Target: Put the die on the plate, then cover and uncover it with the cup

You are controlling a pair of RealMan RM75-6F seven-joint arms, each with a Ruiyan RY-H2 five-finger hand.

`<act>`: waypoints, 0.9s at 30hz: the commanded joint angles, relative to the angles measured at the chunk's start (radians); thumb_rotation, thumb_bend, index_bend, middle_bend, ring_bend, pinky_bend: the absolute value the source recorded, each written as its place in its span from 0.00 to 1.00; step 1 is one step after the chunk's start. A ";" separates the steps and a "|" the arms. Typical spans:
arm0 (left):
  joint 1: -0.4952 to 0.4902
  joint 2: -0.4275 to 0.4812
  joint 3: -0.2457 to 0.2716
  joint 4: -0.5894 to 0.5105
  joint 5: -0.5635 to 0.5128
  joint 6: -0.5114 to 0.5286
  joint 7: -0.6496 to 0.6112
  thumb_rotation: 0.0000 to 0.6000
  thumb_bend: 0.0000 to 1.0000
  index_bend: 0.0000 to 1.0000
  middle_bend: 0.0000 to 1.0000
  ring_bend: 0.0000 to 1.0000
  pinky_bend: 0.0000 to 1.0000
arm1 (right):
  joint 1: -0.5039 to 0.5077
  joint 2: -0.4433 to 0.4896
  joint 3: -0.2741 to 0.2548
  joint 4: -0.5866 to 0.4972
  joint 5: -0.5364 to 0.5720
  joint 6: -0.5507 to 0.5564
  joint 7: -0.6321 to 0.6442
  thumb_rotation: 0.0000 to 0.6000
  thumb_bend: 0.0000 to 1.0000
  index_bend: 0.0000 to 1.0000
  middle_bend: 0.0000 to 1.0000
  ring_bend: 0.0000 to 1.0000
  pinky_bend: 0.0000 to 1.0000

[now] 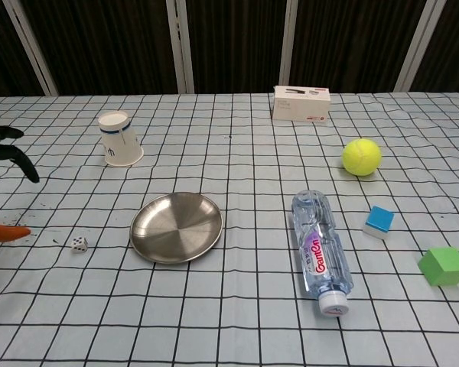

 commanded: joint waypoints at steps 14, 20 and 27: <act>-0.045 -0.092 -0.008 0.074 -0.074 -0.011 0.055 1.00 0.28 0.34 0.00 0.00 0.12 | 0.001 -0.003 -0.001 0.005 0.005 -0.008 -0.001 1.00 0.13 0.13 0.14 0.10 0.02; -0.059 -0.114 -0.012 0.123 -0.106 -0.035 0.036 1.00 0.28 0.34 0.00 0.00 0.12 | 0.005 -0.009 0.000 0.014 0.013 -0.018 -0.004 1.00 0.13 0.13 0.14 0.10 0.02; -0.074 -0.126 -0.018 0.161 -0.123 -0.049 0.019 1.00 0.29 0.36 0.00 0.00 0.12 | 0.004 -0.009 0.002 0.015 0.019 -0.020 -0.007 1.00 0.13 0.13 0.14 0.10 0.02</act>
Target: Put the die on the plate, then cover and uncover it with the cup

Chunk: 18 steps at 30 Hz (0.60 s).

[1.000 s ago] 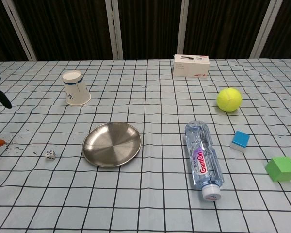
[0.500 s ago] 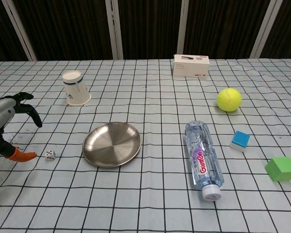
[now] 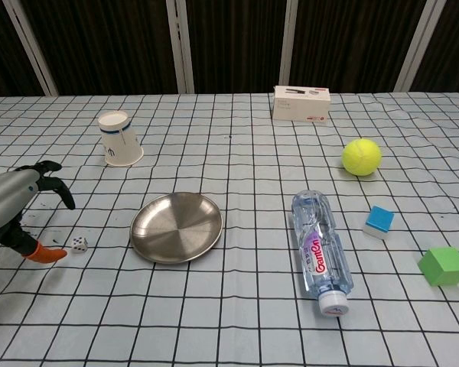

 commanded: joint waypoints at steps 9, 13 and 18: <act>-0.021 -0.013 -0.012 0.037 -0.036 -0.008 0.001 1.00 0.29 0.36 0.00 0.00 0.12 | 0.000 0.000 0.000 0.000 0.000 0.001 -0.004 1.00 0.13 0.13 0.14 0.10 0.02; -0.030 -0.022 -0.013 0.049 -0.044 -0.011 0.005 1.00 0.29 0.36 0.00 0.00 0.12 | 0.000 -0.001 0.002 0.000 0.002 0.001 -0.004 1.00 0.13 0.13 0.14 0.10 0.02; -0.039 -0.032 -0.008 0.062 -0.051 -0.015 0.006 1.00 0.30 0.39 0.00 0.00 0.12 | -0.001 0.000 0.003 0.002 0.004 0.002 0.000 1.00 0.13 0.13 0.14 0.10 0.02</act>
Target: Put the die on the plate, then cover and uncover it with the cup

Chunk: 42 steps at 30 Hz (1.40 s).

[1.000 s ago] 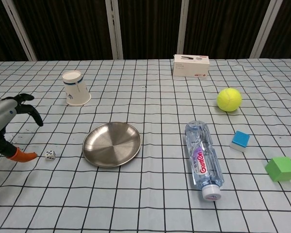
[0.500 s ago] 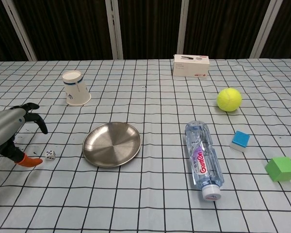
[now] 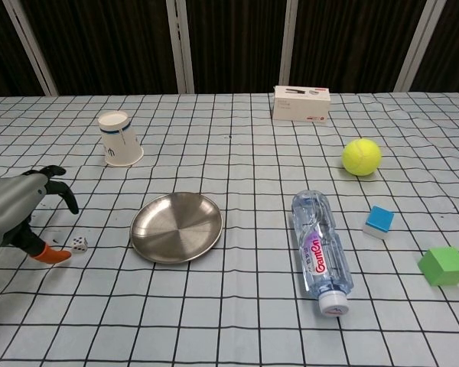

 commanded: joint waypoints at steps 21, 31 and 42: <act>-0.018 -0.038 0.014 0.054 -0.015 0.004 -0.002 1.00 0.38 0.44 0.01 0.00 0.12 | -0.002 0.006 0.000 0.003 0.003 -0.003 0.026 1.00 0.13 0.13 0.14 0.10 0.02; -0.028 -0.052 0.017 0.080 -0.017 -0.013 -0.022 1.00 0.40 0.46 0.03 0.00 0.12 | 0.000 0.005 0.000 0.005 0.007 -0.009 0.029 1.00 0.13 0.13 0.14 0.10 0.02; -0.027 -0.062 0.023 0.097 -0.004 0.002 -0.031 1.00 0.41 0.50 0.04 0.00 0.12 | 0.000 0.006 0.000 0.011 0.005 -0.009 0.043 1.00 0.13 0.13 0.14 0.10 0.02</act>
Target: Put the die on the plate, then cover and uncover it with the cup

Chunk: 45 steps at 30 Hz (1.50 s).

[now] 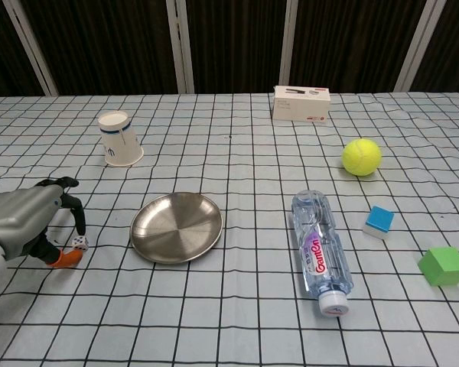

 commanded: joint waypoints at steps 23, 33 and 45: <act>0.003 0.004 0.013 -0.010 0.041 0.018 -0.039 1.00 0.50 0.55 0.07 0.00 0.12 | -0.001 0.003 -0.001 0.001 -0.003 0.001 0.010 1.00 0.13 0.13 0.14 0.10 0.02; -0.006 0.037 -0.009 -0.066 0.070 0.013 -0.077 1.00 0.51 0.55 0.08 0.00 0.12 | 0.000 0.002 -0.004 -0.003 -0.007 -0.002 0.005 1.00 0.13 0.13 0.14 0.10 0.02; -0.114 -0.029 -0.047 -0.004 0.081 -0.083 -0.020 1.00 0.50 0.55 0.07 0.00 0.12 | -0.002 0.002 -0.003 -0.005 -0.006 0.002 0.001 1.00 0.13 0.13 0.14 0.10 0.02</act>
